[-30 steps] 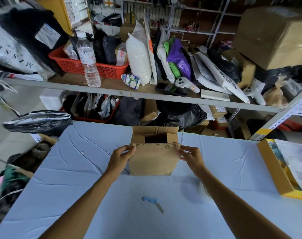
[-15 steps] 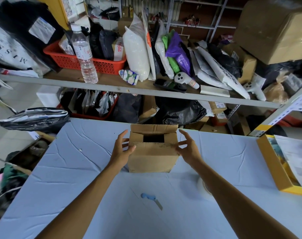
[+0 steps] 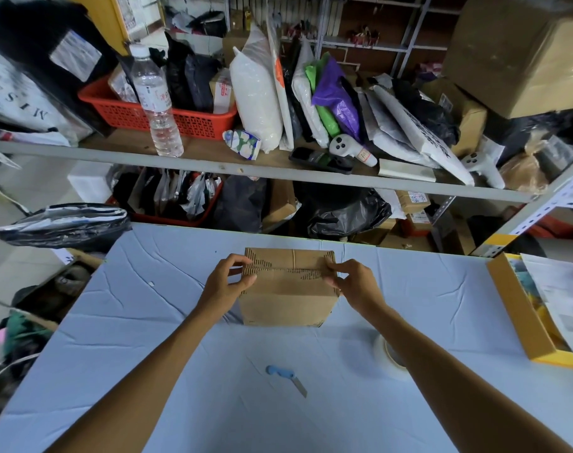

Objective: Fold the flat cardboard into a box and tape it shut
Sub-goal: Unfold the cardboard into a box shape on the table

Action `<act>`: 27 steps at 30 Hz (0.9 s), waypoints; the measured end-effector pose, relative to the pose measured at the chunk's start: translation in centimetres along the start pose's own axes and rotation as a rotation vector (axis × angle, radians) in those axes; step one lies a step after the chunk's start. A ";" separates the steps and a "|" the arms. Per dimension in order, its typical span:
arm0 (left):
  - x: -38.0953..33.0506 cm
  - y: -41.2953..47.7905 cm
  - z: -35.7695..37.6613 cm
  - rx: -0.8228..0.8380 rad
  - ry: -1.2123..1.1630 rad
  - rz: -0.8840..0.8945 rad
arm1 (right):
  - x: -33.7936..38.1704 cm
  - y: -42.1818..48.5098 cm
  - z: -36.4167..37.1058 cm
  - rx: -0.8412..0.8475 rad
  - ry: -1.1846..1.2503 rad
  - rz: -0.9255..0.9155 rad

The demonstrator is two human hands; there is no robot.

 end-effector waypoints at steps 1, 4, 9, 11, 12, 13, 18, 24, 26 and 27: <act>0.0 -0.2 -0.1 0.000 0.005 0.007 | 0.0 -0.2 0.1 0.006 -0.016 -0.015; -0.2 -0.4 0.1 -0.023 0.040 0.026 | 0.0 -0.3 0.2 0.007 -0.082 -0.078; -0.4 -0.9 1.1 -0.133 0.062 0.023 | 0.2 -1.0 1.0 -0.018 -0.125 -0.115; -0.5 -0.9 1.4 -0.148 0.062 0.015 | -0.1 -1.6 1.2 -0.044 -0.113 -0.121; -0.5 -0.8 1.5 -0.157 0.065 0.008 | 0.0 -1.7 1.1 -0.038 -0.115 -0.122; -0.5 -0.8 1.6 -0.163 0.072 0.001 | 0.0 -1.5 0.9 -0.016 -0.137 -0.122; -1.4 -0.6 2.2 -0.170 0.132 -0.007 | 0.1 -0.6 -0.7 0.105 -0.255 -0.179; -3.4 -0.3 2.5 -0.179 0.271 -0.018 | -1.2 -0.5 -2.4 0.181 -0.142 -0.215; -4.0 -0.6 2.9 -0.208 0.267 -0.030 | -1.1 -0.4 -2.6 0.165 -0.137 -0.232; -4.3 -0.7 3.0 -0.226 0.254 -0.034 | -1.1 -0.5 -2.8 0.151 -0.118 -0.235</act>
Point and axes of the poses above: each hand's wrist, its own y-axis towards the middle knuckle, its own z-axis out of the palm, x = y × z, the point moved 1 cm from there along y, towards the middle knuckle, and after that the axes turned 8 degrees about -y, right-handed, at the moved point
